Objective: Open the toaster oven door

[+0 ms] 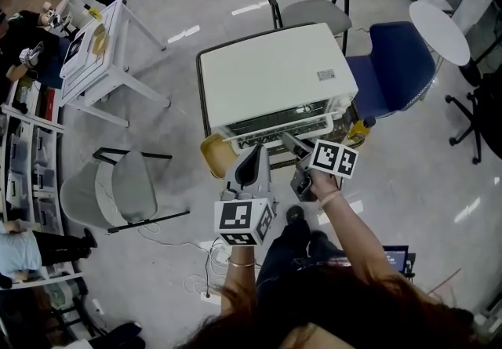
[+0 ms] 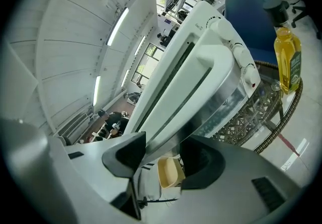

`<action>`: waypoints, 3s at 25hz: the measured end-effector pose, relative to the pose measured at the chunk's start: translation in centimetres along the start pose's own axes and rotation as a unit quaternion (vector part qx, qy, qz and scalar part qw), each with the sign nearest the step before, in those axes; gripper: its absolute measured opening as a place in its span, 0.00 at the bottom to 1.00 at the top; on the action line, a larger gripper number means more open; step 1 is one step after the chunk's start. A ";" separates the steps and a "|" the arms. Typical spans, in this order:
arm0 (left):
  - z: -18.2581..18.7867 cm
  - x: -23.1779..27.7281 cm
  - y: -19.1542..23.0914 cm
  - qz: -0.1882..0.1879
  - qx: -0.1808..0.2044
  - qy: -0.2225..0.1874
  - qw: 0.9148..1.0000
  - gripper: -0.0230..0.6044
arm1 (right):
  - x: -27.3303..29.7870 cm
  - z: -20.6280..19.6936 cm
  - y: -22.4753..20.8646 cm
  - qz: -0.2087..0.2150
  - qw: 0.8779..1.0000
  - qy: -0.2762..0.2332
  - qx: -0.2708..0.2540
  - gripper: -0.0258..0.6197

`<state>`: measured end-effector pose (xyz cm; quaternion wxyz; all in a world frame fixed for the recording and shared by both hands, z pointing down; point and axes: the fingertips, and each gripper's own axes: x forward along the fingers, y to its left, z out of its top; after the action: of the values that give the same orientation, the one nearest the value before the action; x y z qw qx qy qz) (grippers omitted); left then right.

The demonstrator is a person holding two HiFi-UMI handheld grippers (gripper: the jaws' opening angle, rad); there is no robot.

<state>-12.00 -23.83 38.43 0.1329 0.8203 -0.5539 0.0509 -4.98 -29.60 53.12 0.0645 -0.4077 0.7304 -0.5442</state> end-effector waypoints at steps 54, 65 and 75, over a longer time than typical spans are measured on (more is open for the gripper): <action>-6.7 -5.4 -3.4 0.018 -0.034 0.019 0.999 0.06 | -5.0 -9.8 -7.1 -0.068 0.994 0.088 -0.004 0.36; -8.3 -5.9 -3.3 0.025 -0.033 0.019 0.999 0.06 | -5.2 -11.2 -8.7 -0.078 0.992 0.101 -0.010 0.36; -10.5 -6.3 -3.5 0.031 -0.034 0.024 0.999 0.06 | -5.3 -12.1 -9.8 -0.081 0.991 0.105 -0.012 0.36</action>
<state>-10.55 -14.09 46.48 0.1727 0.7962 -0.5771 0.0556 -2.91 -17.83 64.41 -0.0617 -0.4065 0.7043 -0.5787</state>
